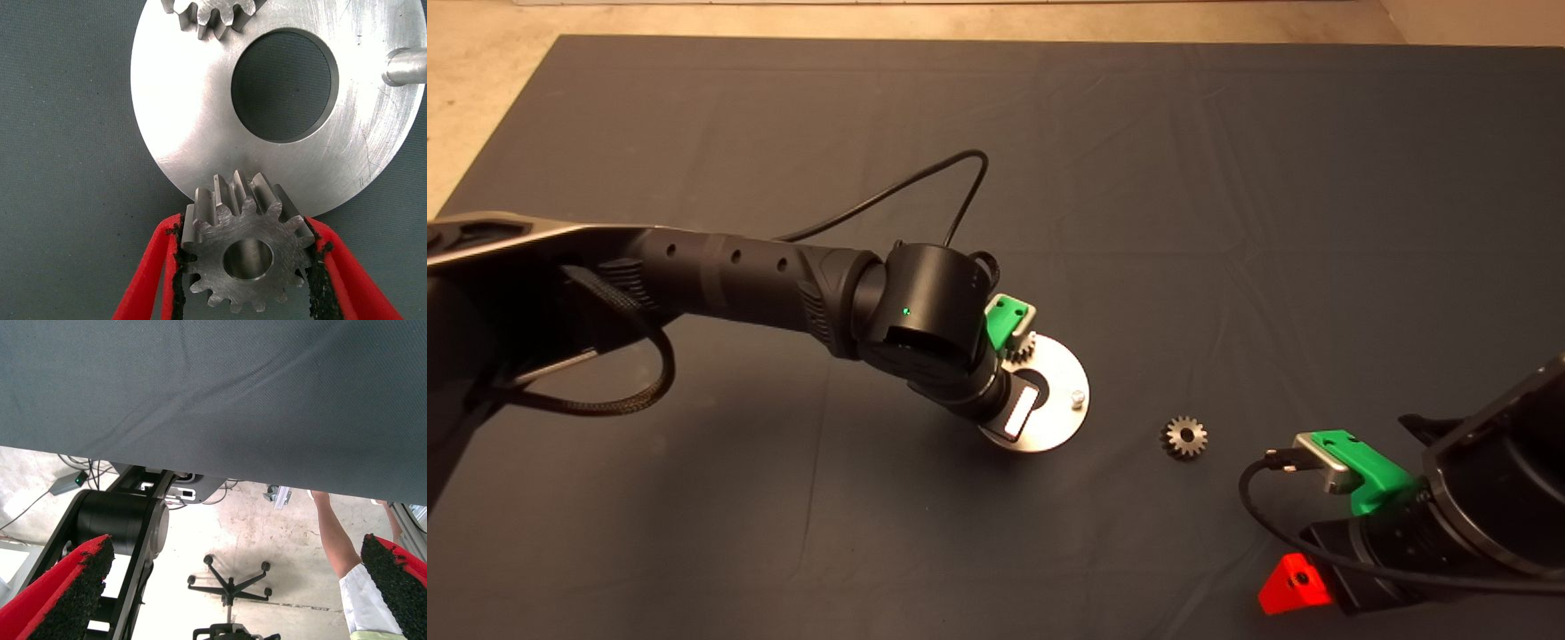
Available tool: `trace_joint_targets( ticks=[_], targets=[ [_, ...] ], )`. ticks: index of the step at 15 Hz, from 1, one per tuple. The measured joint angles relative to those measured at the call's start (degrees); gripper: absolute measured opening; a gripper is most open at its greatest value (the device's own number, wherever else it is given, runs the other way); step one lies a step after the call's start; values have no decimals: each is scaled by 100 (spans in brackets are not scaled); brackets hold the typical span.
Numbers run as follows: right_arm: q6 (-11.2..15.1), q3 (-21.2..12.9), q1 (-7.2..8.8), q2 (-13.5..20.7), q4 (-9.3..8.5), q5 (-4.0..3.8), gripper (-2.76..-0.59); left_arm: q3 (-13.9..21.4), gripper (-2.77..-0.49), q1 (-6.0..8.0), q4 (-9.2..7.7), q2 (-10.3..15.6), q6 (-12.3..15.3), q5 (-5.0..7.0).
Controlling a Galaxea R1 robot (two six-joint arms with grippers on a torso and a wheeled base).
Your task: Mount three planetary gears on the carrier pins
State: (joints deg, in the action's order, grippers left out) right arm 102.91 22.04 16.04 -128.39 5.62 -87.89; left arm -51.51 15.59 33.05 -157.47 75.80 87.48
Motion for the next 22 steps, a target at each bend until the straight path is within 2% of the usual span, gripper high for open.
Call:
trace_joint_targets(
  ticks=[9,22],
  targets=[
    [0,0,0,0,0,0,-61,66,-233,0,0,-1,82,0],
    [0,0,0,0,0,0,-61,10,-233,-2,16,-34,60,0]
  ],
)
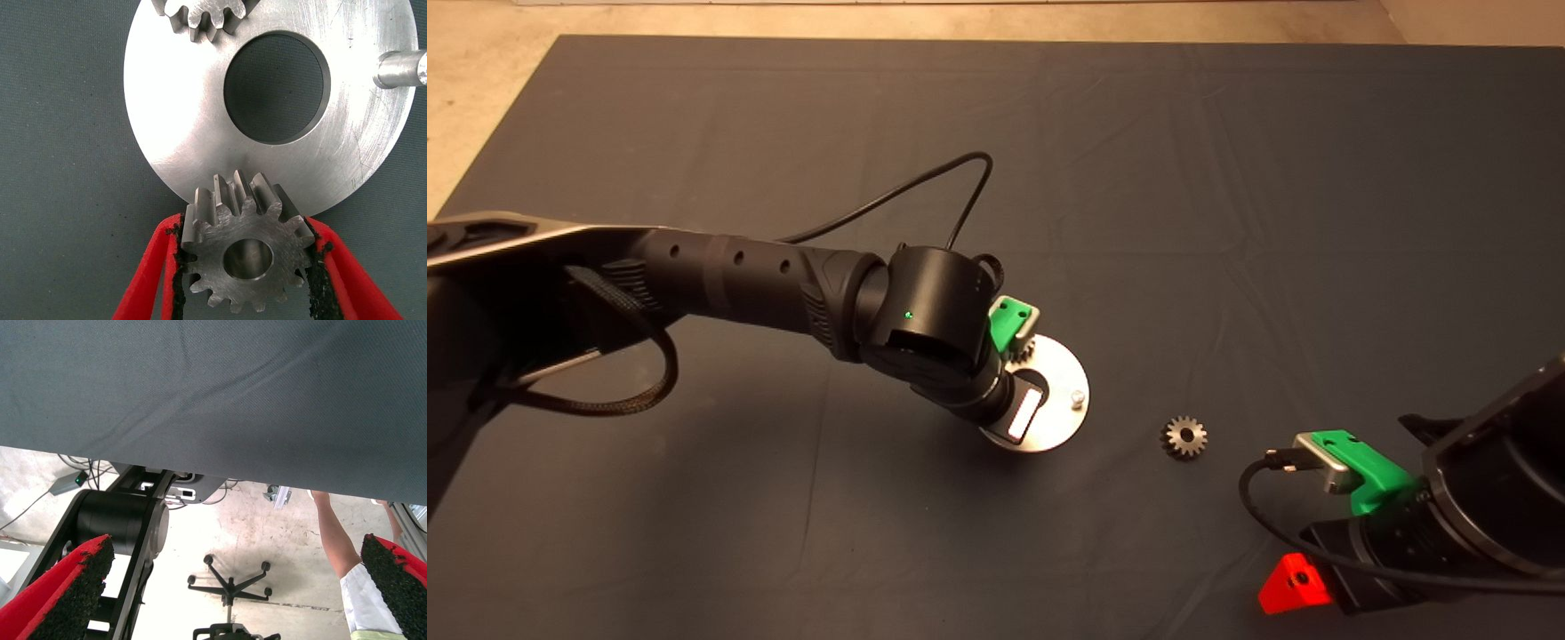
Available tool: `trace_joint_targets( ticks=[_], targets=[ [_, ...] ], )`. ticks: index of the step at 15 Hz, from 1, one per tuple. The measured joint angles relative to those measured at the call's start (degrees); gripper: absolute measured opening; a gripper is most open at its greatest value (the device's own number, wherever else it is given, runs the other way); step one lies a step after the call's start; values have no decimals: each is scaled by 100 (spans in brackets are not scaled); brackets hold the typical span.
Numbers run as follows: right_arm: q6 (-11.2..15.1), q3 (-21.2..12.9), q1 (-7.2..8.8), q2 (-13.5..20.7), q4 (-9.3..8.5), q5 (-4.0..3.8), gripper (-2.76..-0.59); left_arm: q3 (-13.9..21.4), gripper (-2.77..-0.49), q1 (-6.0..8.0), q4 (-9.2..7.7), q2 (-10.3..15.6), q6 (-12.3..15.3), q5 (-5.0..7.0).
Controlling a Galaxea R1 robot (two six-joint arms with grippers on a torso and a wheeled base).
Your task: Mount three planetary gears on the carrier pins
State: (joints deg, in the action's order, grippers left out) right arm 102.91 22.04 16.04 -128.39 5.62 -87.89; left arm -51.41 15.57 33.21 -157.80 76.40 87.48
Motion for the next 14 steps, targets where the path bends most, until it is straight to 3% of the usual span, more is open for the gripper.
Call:
trace_joint_targets(
  ticks=[14],
  targets=[
    [0,0,0,0,0,0,-61,-11,-233,-51,6,-2,6,2]
  ],
)
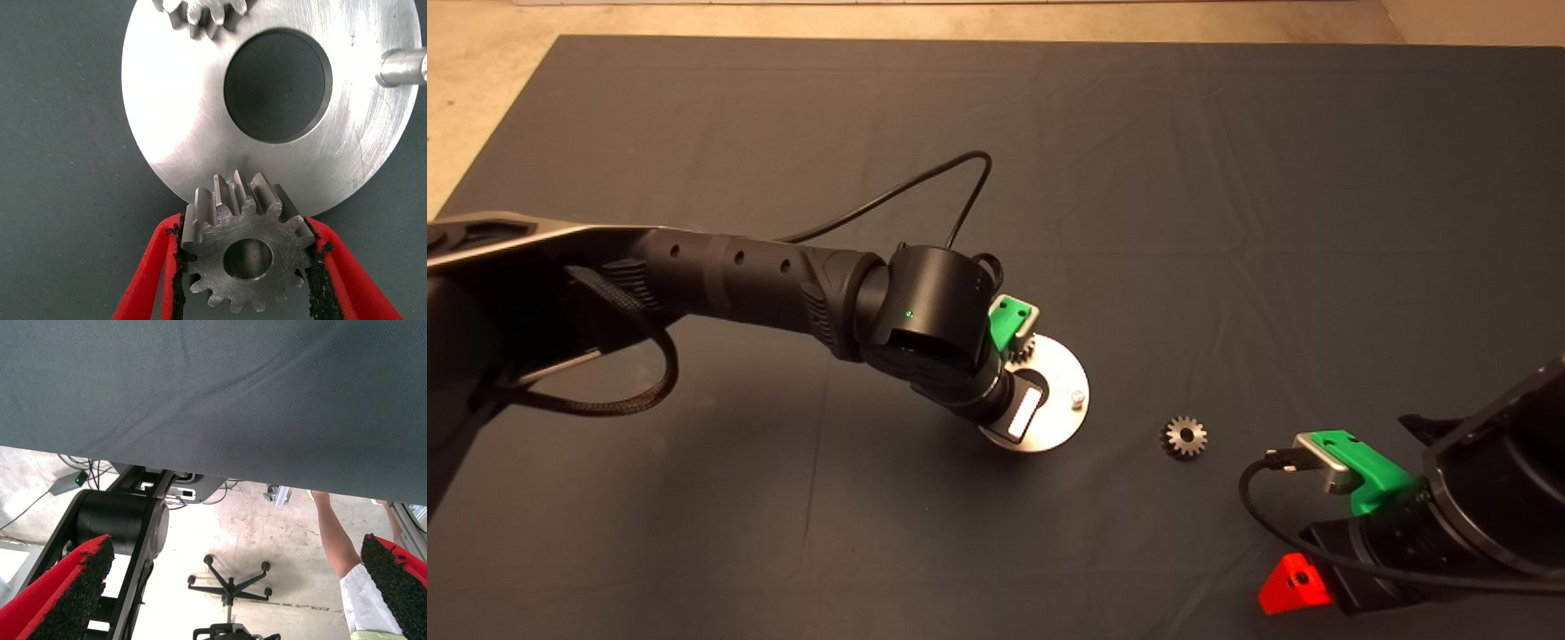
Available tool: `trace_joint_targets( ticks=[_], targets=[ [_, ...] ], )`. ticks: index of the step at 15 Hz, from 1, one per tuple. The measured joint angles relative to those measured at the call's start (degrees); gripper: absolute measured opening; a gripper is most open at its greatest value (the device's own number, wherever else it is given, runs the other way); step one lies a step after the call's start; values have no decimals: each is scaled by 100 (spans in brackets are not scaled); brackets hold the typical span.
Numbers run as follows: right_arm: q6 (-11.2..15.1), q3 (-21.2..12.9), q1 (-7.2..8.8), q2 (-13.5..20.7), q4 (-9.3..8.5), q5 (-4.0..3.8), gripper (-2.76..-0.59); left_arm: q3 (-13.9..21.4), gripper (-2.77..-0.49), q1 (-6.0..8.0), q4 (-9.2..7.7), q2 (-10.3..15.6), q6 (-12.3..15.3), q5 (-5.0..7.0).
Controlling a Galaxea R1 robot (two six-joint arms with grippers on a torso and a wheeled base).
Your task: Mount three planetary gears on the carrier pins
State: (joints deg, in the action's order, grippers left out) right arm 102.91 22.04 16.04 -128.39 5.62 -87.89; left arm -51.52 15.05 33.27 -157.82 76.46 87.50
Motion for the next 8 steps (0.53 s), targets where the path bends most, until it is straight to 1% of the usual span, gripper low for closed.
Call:
trace_joint_targets(
  ticks=[4,8],
  targets=[
    [0,0,0,2,2,0,-61,22,-233,-58,68,-10,13,-2],
    [0,0,0,0,0,0,-61,22,-232,-60,77,-10,13,-2]
  ],
)
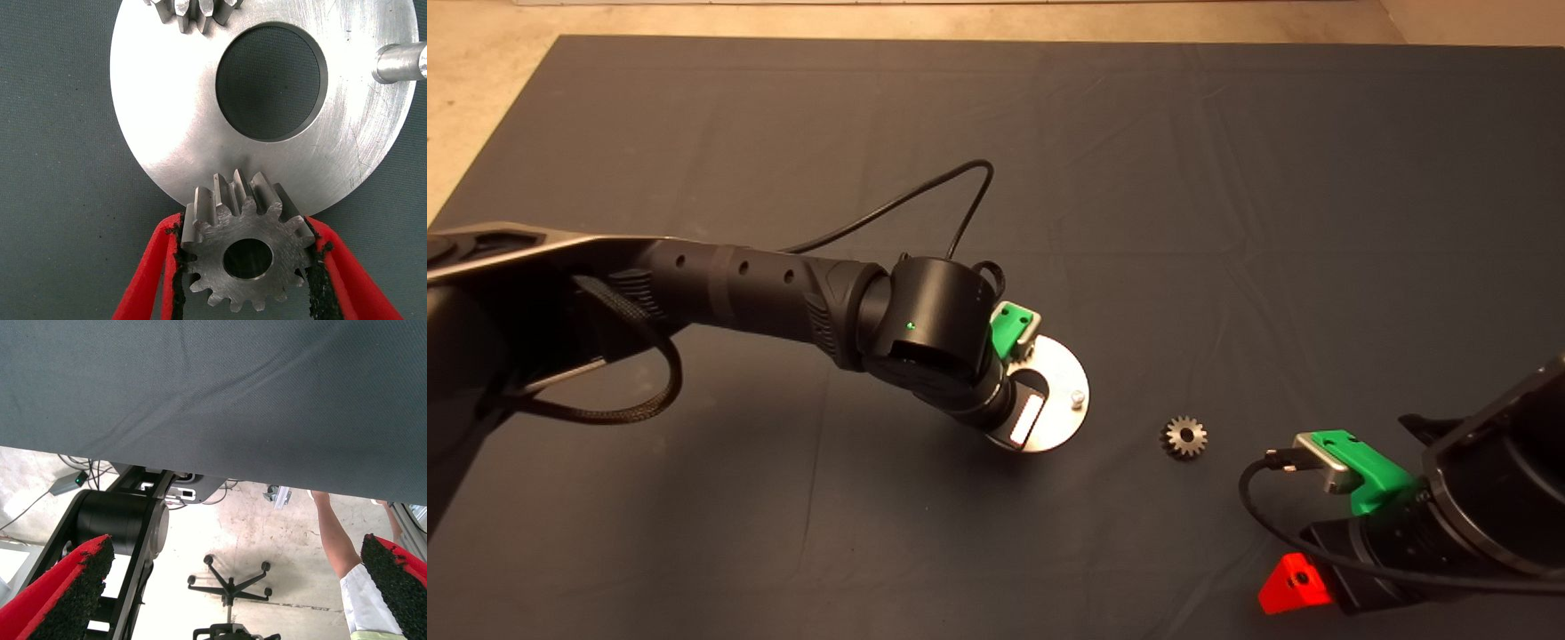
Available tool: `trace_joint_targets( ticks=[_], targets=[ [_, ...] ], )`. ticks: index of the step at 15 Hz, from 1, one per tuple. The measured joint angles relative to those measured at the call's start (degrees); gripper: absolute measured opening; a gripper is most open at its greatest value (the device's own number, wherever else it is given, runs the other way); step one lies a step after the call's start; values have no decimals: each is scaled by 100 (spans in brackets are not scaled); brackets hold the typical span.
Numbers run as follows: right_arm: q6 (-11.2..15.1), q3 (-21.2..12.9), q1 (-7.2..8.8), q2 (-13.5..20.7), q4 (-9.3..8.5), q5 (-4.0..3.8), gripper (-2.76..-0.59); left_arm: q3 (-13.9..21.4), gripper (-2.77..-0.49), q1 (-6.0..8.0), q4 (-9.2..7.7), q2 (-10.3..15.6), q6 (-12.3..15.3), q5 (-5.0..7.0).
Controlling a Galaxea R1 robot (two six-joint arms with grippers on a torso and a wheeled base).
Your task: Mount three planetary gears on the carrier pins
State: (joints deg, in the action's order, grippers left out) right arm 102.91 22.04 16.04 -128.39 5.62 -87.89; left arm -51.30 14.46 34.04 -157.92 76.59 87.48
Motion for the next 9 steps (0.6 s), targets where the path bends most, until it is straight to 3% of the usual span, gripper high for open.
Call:
trace_joint_targets(
  ticks=[5,9],
  targets=[
    [0,0,0,0,0,0,-61,1,-221,0,-2,1,-2,2],
    [0,0,0,0,0,0,-60,12,-199,0,-5,15,-9,-5]
  ],
)
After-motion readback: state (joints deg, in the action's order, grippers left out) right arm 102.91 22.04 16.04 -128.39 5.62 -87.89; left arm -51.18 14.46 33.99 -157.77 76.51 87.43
